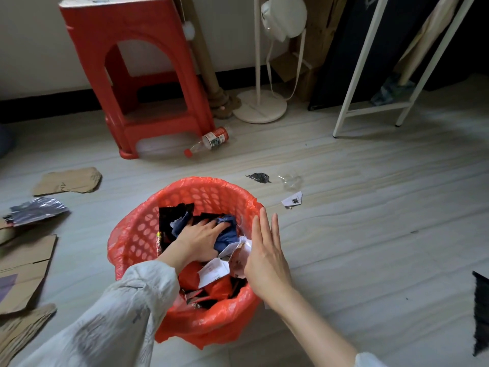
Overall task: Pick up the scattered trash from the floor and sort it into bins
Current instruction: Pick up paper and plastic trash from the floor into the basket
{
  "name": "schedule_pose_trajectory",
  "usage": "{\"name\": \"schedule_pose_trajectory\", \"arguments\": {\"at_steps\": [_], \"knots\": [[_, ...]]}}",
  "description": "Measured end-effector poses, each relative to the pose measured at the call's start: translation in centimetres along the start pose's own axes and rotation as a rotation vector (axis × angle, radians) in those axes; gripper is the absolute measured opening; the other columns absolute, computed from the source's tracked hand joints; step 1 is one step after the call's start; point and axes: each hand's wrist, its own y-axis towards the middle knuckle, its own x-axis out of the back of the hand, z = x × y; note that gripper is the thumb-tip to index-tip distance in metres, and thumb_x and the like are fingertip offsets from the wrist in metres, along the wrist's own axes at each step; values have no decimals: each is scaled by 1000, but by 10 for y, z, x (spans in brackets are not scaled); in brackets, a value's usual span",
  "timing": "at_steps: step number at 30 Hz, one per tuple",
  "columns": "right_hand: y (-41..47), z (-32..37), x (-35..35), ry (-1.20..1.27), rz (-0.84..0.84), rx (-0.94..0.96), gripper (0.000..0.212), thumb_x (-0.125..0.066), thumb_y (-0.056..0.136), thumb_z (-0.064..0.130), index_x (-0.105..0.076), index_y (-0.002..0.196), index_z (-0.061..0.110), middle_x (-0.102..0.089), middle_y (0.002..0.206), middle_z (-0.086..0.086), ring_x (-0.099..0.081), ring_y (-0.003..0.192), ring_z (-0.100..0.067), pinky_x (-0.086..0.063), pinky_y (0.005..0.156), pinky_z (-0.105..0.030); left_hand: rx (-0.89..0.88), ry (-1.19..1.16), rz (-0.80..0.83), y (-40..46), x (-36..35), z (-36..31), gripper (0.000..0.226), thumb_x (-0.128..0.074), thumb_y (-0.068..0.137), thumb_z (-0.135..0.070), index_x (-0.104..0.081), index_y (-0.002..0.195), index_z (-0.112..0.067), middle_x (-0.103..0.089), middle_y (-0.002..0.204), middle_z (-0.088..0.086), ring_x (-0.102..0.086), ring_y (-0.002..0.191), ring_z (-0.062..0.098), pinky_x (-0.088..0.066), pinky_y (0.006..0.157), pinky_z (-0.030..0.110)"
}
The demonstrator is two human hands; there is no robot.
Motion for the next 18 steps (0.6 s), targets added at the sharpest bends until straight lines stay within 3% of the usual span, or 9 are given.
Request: {"name": "schedule_pose_trajectory", "arguments": {"at_steps": [4, 7, 9, 11, 13, 16, 18], "knots": [[6, 0, -4, 45, -30, -3, 75, -29, 84, -9, 6, 148, 9, 29, 151, 0, 36, 132, -18, -3, 119, -31, -4, -100, 196, -2, 7, -3, 48, -46, 88, -33, -38, 135, -31, -56, 127, 3, -52, 115, 26, -42, 91, 35], [8, 2, -4, 61, -12, 54, 67, -16, 83, 10, 3, 148, 10, 25, 152, -1, 36, 130, -17, -6, 119, -31, -43, -180, 338, -15, -3, 7, 45, -49, 93, -29, -38, 137, -23, -54, 130, 7, -49, 119, 27, -40, 97, 36], [10, 2, -6, 65, -17, 81, 70, -9, 80, 20, 4, 148, 10, 22, 153, -2, 35, 130, -17, -3, 119, -30, -74, -157, 321, -22, -16, 10, 47, -46, 96, -27, -34, 140, -17, -42, 140, 4, -36, 131, 23, -35, 102, 36], [10, 1, -7, 70, -31, 87, 70, -26, 84, 0, 3, 147, 8, 20, 154, -4, 34, 131, -18, -6, 119, -31, -124, -48, 278, -21, -25, 4, 56, -40, 97, -33, -19, 147, -20, -26, 150, 0, -20, 139, 22, -27, 109, 40], [10, 0, -8, 63, -40, 91, 73, -32, 85, -7, 4, 148, 8, 20, 155, -5, 35, 131, -19, -6, 119, -29, -108, 11, 235, -16, -25, -3, 60, -38, 98, -32, -9, 149, -20, -16, 154, 1, -11, 142, 23, -18, 114, 43], [10, 1, -6, 40, -24, 90, 70, -31, 90, -1, 6, 147, 9, 23, 154, -4, 37, 129, -17, -6, 119, -27, -88, 137, 191, -10, -28, -2, 59, -39, 98, -24, -8, 148, -21, -12, 155, -1, -7, 143, 19, -11, 115, 45], [9, 2, -6, 29, -21, 85, 66, -26, 90, 5, 6, 148, 8, 22, 154, -4, 36, 129, -17, -6, 119, -28, -131, 159, 70, -13, -28, 4, 55, -41, 96, -25, -18, 146, -20, -23, 152, 2, -13, 141, 22, -14, 112, 47]]}}
